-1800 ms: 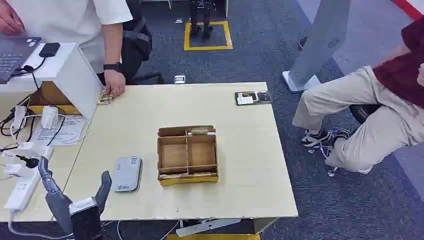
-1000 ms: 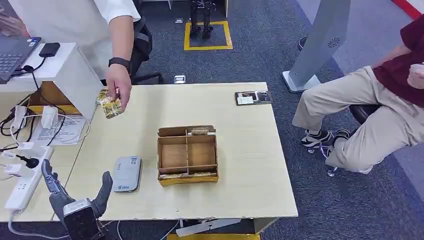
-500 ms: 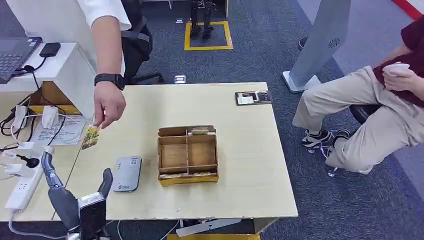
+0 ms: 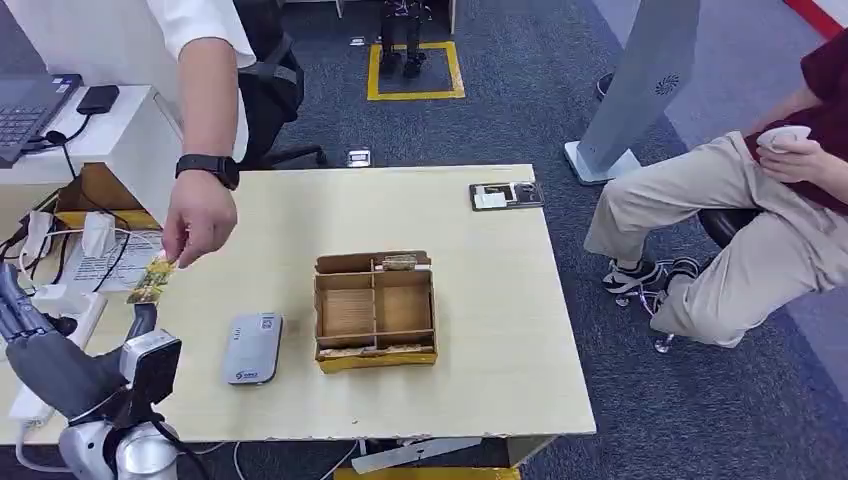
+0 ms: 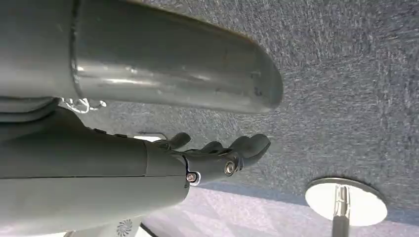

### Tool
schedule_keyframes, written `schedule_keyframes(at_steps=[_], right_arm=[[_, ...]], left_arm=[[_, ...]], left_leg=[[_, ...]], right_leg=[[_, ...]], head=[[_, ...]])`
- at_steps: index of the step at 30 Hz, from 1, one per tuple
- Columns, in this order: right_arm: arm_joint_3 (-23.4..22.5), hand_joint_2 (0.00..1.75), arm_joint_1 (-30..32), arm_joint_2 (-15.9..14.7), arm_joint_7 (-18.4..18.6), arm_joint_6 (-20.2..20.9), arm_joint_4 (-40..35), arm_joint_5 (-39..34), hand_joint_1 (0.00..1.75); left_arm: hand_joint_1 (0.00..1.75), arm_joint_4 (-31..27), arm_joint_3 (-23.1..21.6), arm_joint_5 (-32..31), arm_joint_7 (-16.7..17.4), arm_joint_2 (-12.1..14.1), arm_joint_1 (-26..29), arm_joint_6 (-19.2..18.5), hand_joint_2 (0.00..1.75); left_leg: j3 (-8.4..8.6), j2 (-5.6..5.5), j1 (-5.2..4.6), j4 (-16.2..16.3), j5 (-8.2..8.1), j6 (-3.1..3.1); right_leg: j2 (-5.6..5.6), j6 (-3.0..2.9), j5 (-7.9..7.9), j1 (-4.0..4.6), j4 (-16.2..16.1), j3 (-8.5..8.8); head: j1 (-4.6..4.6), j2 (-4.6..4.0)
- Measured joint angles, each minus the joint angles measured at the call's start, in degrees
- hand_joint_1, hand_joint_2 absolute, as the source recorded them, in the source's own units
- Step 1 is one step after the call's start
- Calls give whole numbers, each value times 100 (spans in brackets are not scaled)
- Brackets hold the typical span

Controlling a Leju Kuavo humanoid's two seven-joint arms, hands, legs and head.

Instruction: Pass the card to the sensor for recognition and then transmit it.

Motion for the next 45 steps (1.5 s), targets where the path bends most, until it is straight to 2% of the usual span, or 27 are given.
schedule_keyframes(at_steps=[8, 9, 13, 14, 28, 45], right_arm=[[112, 0, 17, -22, 46, 0, 46, 0, 0], [124, 0, 19, -24, 50, 0, 46, -2, 0], [149, 0, 26, -31, 59, 0, 53, -7, 0], [157, 0, 26, -31, 59, 0, 55, -7, 0], [254, 0, 44, -59, 59, 0, 81, -31, 0], [304, 0, 49, -66, 96, 0, 118, -24, 0]], left_arm=[[0, 44, 199, -107, -26, -2, -146, -2, 175], [112, 44, 199, -116, -26, -2, -147, -2, 175], [112, 48, 212, -162, -48, -2, -166, -2, 175], [175, 48, 212, -175, -53, -2, -167, -2, 175], [175, 52, 212, -100, -232, -4, -168, 0, 175], [175, 87, 250, 44, -262, -7, -290, 0, 175]], left_leg=[[-1, 0, -1, 0, 0, 0], [-1, 0, -1, 0, 0, 0], [-1, -1, 0, 0, 0, 0], [-1, 0, 0, 0, 0, 0], [-2, 0, 0, 0, -1, 0], [-2, 0, 0, 0, -1, 0]], right_leg=[[-1, 0, 0, -1, 0, -1], [0, 0, 0, -1, 0, 0], [-1, 0, 0, 0, 0, 0], [0, 0, 0, 0, 0, -1], [-1, 0, 0, 0, 0, 0], [-1, 0, 0, 0, 0, 0]], head=[[2, 0], [2, 0], [0, 0], [4, 0], [2, 0], [2, 0]])
